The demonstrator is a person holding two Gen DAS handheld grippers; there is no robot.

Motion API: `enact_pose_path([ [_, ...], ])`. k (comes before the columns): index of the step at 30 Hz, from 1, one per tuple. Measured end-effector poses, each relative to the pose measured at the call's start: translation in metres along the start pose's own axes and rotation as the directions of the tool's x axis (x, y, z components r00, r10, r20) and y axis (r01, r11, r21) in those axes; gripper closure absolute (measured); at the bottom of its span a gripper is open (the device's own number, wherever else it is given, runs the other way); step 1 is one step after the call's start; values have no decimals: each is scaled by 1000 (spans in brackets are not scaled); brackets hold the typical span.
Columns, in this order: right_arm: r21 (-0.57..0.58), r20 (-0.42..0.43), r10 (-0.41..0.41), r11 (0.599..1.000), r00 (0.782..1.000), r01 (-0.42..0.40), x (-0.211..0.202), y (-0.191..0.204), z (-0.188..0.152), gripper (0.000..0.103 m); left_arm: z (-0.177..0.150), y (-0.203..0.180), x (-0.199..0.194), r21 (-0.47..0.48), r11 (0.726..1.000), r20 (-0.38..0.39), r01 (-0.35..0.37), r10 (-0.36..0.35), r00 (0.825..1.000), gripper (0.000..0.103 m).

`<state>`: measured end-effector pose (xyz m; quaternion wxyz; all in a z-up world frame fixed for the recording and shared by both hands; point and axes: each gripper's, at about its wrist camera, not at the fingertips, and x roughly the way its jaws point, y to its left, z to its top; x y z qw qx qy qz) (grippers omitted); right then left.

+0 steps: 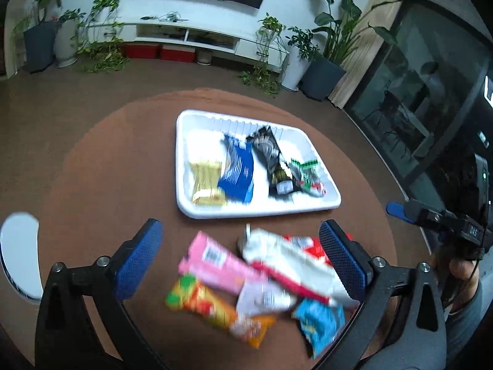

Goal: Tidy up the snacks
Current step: 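Lower the blue packet into the tray while the right tool releases the black packet beside it, then withdraw both tools from the tray back over the snack pile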

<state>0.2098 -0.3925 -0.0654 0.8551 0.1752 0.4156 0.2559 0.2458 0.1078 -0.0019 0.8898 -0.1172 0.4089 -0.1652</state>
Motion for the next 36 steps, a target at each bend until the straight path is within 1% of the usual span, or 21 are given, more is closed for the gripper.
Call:
enact_pose_path([
  [3,13,0,-13,1000,1000,13,-14,-4,-30,8,-32,3,-11,-41,999,4,8,-8,1000,0],
  [6,13,4,-40,999,999,40,-28,-8,-62,7,-66,-1,-16,-32,1000,-9,1,-1,1000,0],
  [8,12,1,-50,999,999,50,-33,-10,-80,7,-92,-4,-19,-33,999,-29,13,-14,999,0],
  [11,8,-14,-84,996,996,84,-40,-14,-107,7,-120,-12,-18,-31,999,-59,24,-25,998,0],
  [14,-2,-29,-120,993,992,120,-42,-17,-129,7,-146,-20,-23,-46,998,-79,51,-55,995,0],
  [15,-4,-33,-129,992,991,128,-43,-18,-135,7,-152,-23,-22,-44,998,-92,53,-57,994,0],
  [17,-16,-43,-155,988,987,154,-44,-19,-148,7,-163,-34,-20,-21,999,-132,37,-40,990,0],
  [19,-42,-50,-177,984,983,175,-43,-17,-156,7,-166,-42,-16,-2,1000,-143,24,-24,989,0],
  [21,-72,-51,-196,979,979,192,-42,-12,-164,7,-167,-42,-15,-11,1000,-142,6,-7,990,0],
  [24,-115,-44,-200,974,979,194,-41,-3,-173,7,-164,-32,-13,-62,998,-151,-32,23,988,1],
  [29,-163,-52,-213,966,976,202,-30,4,-178,7,-155,-18,-12,-106,992,-151,-66,50,987,1],
  [33,-180,-51,-218,962,975,205,-26,7,-178,7,-144,-5,-6,-151,984,-141,-94,72,987,1],
  [36,-182,-48,-225,960,973,213,-26,7,-179,7,-130,1,-1,-180,977,-131,-113,90,987,1],
])
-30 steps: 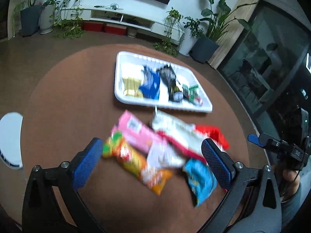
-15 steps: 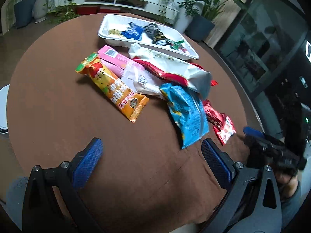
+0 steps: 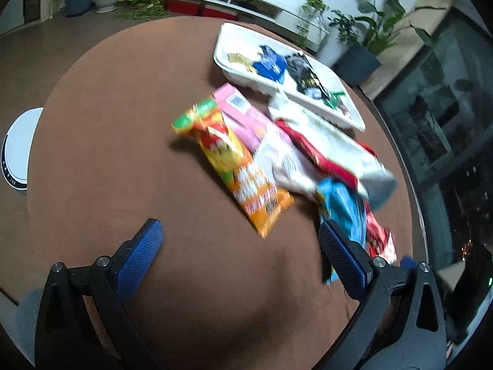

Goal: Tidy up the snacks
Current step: 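Withdraw both tools from the tray back over the snack pile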

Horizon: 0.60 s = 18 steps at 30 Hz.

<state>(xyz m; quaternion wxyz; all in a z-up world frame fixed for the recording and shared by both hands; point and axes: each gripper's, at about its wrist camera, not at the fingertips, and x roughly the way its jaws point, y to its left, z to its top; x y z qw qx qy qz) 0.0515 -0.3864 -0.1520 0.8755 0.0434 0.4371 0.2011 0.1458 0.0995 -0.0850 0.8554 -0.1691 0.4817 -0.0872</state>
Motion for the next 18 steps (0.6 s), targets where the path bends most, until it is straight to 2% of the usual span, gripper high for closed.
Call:
enact_pose_path([
  [7,-7,6,-1,1000,1000,1,0,3,-2,7,26,2,21,-24,1000,-11,-15,15,1000,2],
  [11,-19,9,7,1000,1000,-6,0,10,-1,8,31,-1,33,-4,1000,-23,-31,31,999,8],
  [14,-35,12,19,999,1000,-18,2,19,1,8,37,-3,37,16,999,-29,-45,46,999,14],
  [18,-69,14,41,997,999,-40,8,35,4,10,47,-7,44,69,995,-30,-77,80,996,31],
])
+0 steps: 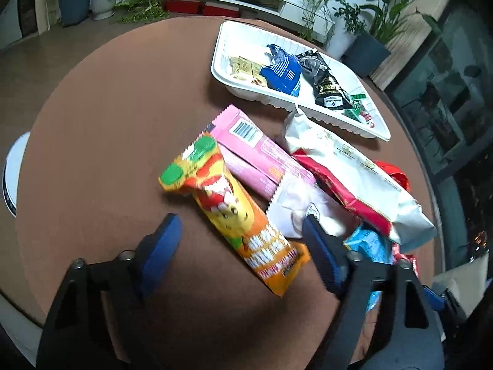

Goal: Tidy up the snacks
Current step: 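Withdraw both tools from the tray back over the snack pile, then grasp the orange-yellow stick snack with the left tool while the right tool grasps the light-blue biscuit packet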

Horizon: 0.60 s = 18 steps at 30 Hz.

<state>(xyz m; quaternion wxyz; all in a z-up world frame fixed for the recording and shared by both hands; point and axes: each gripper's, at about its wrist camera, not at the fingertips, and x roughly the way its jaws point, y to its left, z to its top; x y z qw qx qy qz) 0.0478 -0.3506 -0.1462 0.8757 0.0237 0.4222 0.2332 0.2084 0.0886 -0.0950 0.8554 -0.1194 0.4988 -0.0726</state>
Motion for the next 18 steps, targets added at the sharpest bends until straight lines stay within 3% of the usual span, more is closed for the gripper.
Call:
enact_pose_path([
  [13,-33,-12,10,999,1000,-10,18,21,16,12,2,-7,7,111,994,-21,21,-19,1000,71],
  [18,-50,-9,-8,999,1000,8,25,25,28,12,0,-7,5,213,977,-63,4,10,998,71],
])
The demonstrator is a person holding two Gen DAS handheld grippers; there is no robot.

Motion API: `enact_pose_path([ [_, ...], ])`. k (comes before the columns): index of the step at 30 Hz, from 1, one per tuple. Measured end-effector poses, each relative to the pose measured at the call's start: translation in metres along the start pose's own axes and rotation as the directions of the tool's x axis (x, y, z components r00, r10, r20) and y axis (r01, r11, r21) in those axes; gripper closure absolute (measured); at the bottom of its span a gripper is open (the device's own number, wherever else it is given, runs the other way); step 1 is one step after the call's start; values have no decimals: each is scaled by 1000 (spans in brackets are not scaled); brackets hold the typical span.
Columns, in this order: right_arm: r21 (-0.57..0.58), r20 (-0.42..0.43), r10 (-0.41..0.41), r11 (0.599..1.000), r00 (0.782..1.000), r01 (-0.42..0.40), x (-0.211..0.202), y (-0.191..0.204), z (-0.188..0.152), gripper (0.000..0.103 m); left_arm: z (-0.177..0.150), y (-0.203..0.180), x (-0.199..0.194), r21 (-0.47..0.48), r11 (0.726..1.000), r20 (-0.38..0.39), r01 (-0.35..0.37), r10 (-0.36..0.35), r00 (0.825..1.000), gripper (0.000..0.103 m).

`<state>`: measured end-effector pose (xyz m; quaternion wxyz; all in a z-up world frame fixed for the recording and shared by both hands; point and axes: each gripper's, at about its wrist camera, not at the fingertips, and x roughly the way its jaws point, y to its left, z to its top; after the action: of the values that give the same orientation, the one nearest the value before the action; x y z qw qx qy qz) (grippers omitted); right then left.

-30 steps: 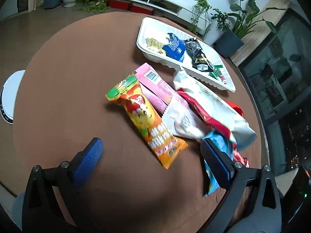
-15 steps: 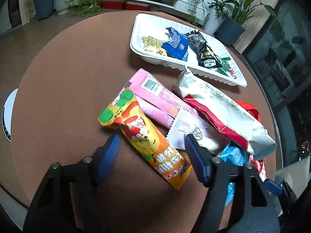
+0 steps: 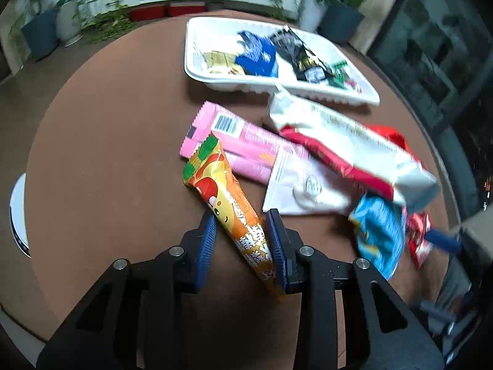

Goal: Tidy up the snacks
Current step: 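Grasp the orange-yellow stick snack with the left tool while the right tool grasps the light-blue biscuit packet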

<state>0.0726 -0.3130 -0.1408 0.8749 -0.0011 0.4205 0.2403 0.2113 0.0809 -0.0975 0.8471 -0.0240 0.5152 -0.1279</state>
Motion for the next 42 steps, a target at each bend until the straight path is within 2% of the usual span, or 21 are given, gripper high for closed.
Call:
enact_pose_path([
  [8,-3,-44,-9,1000,999,8,23,1,18,13,-4,-7,-1,155,988,-102,8,8,995,71],
  [11,5,-63,-9,1000,998,9,31,-1,26,13,-6,-10,-1,193,981,-116,-4,27,993,71],
  [15,11,-99,-1,1000,995,2,43,-2,32,14,-7,-13,1,193,981,-105,-22,43,994,71],
  [17,6,-128,0,1000,992,0,51,-3,33,18,-9,-15,2,189,981,-99,-32,52,994,68],
  [19,5,-151,4,1000,989,-3,57,-3,33,19,-12,-18,1,179,983,-89,-37,53,995,57],
  [22,-8,-164,-2,1000,986,0,63,-3,33,23,-17,-26,1,170,984,-64,-51,62,996,49],
  [28,-34,-169,-23,999,985,17,64,-5,34,32,-24,-22,-3,122,991,-25,-55,59,998,49],
  [36,-79,-173,-57,996,983,44,66,0,34,34,-24,-22,-4,93,992,-5,-84,84,996,49],
  [40,-101,-163,-80,993,983,64,65,0,32,39,-29,-20,-6,67,994,20,-84,82,996,49],
  [42,-100,-161,-81,993,984,65,65,0,31,39,-31,-21,-8,68,993,25,-96,94,995,53],
])
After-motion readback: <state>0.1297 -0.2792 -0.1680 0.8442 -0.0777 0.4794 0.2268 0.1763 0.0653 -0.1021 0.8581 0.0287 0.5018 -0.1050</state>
